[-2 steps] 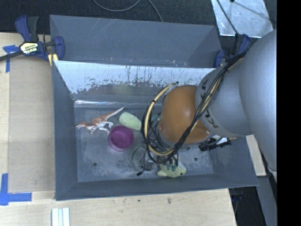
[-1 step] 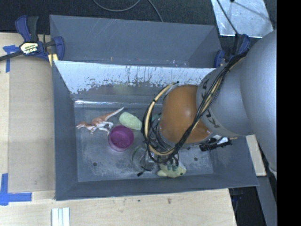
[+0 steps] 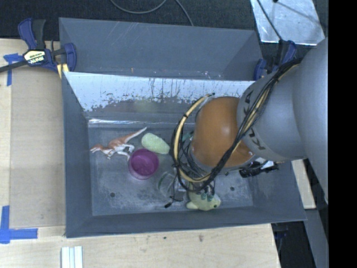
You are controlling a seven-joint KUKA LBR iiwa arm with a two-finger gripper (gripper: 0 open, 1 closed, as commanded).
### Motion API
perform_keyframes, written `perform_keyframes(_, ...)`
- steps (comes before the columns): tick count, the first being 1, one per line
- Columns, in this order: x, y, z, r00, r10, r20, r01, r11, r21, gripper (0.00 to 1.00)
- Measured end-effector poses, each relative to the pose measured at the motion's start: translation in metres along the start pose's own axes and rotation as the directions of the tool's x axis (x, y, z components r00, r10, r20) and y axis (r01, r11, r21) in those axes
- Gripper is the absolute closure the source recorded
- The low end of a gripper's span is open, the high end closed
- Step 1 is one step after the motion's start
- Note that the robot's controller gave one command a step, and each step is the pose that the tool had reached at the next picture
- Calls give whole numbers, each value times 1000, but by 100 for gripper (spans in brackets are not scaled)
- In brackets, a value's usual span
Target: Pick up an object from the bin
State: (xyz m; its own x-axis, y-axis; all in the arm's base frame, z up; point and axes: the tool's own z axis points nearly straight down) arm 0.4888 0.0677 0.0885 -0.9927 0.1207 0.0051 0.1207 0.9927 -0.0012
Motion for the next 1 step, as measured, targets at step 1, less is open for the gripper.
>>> perform_keyframes(1, -1, 0, -19, 1000, 0, 5, 0, 1000, -1, 100)
